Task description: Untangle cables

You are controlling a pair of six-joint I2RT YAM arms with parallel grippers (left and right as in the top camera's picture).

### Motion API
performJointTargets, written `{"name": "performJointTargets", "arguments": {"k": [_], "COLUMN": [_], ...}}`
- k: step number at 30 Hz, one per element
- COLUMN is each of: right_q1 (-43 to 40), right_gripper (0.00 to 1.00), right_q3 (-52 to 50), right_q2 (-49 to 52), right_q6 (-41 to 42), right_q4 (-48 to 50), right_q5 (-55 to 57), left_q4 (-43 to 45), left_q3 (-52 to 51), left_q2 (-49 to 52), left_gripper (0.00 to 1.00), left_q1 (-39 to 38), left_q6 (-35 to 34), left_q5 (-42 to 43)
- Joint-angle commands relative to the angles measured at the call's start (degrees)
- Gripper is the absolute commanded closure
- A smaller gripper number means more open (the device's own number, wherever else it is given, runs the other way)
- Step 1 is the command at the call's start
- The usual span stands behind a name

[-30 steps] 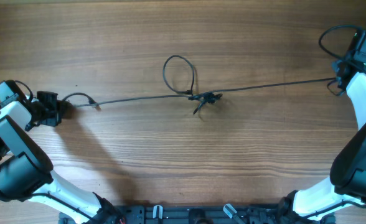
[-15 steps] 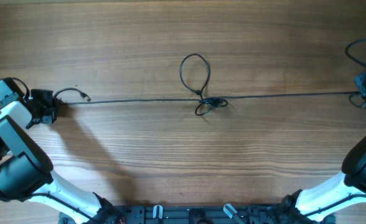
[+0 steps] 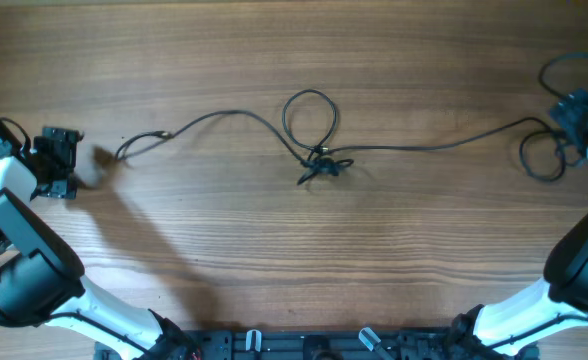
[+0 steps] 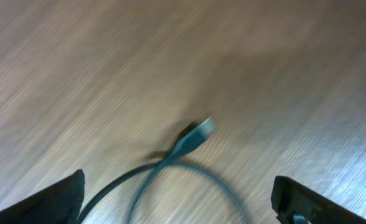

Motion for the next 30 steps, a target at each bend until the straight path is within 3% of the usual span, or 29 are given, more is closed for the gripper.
{"name": "performJointTargets", "arguments": {"k": [1, 6, 8, 9, 12, 15, 16, 17, 21, 30], "right_q1": [5.29, 11.85, 14.73, 16.9, 20.28, 23.32, 24.48, 25.9, 30.42, 39.91], "right_gripper": [0.01, 0.01, 0.03, 0.15, 0.53, 0.85, 0.94, 0.96, 0.96, 0.96], "right_q3": [2.01, 2.01, 2.01, 1.97, 1.53, 1.51, 1.51, 1.51, 1.51, 1.51], "right_q2": [-7.67, -12.17, -12.46, -12.28, -12.11, -12.07, -12.07, -12.07, -12.07, -9.9], "right_q6": [-1.11, -0.48, 0.76, 0.74, 0.76, 0.74, 0.76, 0.74, 1.07, 12.85], "right_q4": [-1.97, -9.09, -13.09, -15.8, -19.54, -23.74, -25.09, -26.36, -27.65, -22.95], "right_q5": [-2.32, -11.65, -19.39, -24.98, -30.67, -33.09, -33.09, -33.07, -33.48, -33.46], "left_q4": [-4.72, -8.04, -10.14, -12.02, -14.97, -16.41, -16.74, -16.87, -16.7, -13.84], "left_q3": [4.35, 5.49, 5.49, 5.49, 5.46, 5.35, 5.33, 5.33, 5.33, 5.31], "left_q2": [-4.5, -9.73, -11.02, -11.26, -10.97, -10.6, -10.49, -10.32, -10.16, -5.97], "left_gripper": [0.02, 0.07, 0.22, 0.37, 0.68, 0.96, 0.96, 0.96, 0.96, 0.96], "left_q1": [-3.54, -9.44, -12.76, -15.52, -20.35, -24.59, -26.14, -28.02, -33.9, -45.53], "left_q6": [1.73, 3.61, 4.79, 5.18, 7.13, 9.2, 9.57, 10.45, 10.73, 11.1], "left_q5": [1.53, 3.48, 3.56, 3.67, 3.65, 3.65, 3.61, 3.65, 3.65, -3.67]}}
